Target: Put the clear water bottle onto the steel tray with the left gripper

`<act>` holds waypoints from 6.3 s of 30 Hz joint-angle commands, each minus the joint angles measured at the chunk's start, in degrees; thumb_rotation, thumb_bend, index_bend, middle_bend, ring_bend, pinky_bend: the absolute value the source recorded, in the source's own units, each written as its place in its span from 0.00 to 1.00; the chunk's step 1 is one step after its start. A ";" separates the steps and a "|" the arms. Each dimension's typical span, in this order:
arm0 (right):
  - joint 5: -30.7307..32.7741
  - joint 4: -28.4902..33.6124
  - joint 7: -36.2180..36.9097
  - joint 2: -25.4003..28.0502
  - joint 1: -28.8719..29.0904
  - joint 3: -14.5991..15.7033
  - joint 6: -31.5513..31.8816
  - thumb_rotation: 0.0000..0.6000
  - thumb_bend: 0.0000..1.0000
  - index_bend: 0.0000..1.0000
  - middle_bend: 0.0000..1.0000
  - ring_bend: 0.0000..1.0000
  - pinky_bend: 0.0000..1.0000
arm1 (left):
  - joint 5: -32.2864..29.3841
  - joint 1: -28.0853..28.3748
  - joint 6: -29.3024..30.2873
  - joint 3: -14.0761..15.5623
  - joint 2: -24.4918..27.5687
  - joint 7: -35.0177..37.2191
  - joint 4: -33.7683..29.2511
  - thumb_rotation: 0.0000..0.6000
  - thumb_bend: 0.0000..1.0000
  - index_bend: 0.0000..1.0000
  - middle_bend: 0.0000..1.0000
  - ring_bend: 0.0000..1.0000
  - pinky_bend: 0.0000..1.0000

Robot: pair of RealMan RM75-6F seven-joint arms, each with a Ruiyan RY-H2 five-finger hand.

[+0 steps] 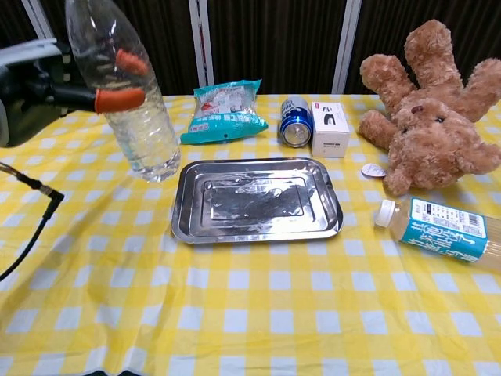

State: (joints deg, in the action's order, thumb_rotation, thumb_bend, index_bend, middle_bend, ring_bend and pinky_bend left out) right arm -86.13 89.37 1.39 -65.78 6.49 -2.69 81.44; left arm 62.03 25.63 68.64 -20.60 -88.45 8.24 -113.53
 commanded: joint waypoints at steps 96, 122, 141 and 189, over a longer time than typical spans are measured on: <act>-0.26 1.49 -2.25 -0.35 0.15 0.87 -0.94 1.00 0.05 0.10 0.00 0.00 0.00 | -7.04 -1.15 3.02 1.37 17.44 0.41 -9.24 1.00 0.46 0.55 0.53 0.06 0.01; 0.71 1.11 -1.63 -0.45 0.72 0.55 -2.22 1.00 0.05 0.10 0.00 0.00 0.00 | -7.48 4.43 -3.69 1.28 12.07 2.08 -3.79 1.00 0.46 0.55 0.53 0.06 0.01; 1.05 0.33 0.00 -0.20 0.75 0.55 -2.63 1.00 0.05 0.10 0.00 0.00 0.00 | -23.25 20.03 5.97 -5.70 -11.70 -18.24 8.36 1.00 0.47 0.57 0.54 0.06 0.01; 2.46 -0.41 1.04 -0.49 1.48 0.57 -4.87 1.00 0.05 0.10 0.00 0.00 0.00 | -21.65 20.31 -8.82 -2.99 -17.78 -15.98 26.07 1.00 0.34 0.33 0.24 0.00 0.00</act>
State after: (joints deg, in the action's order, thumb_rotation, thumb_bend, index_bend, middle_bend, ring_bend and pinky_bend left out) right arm -83.66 88.95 2.43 -66.26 7.97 -2.11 76.57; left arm 39.87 46.25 60.56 -24.07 -107.01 -7.79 -86.63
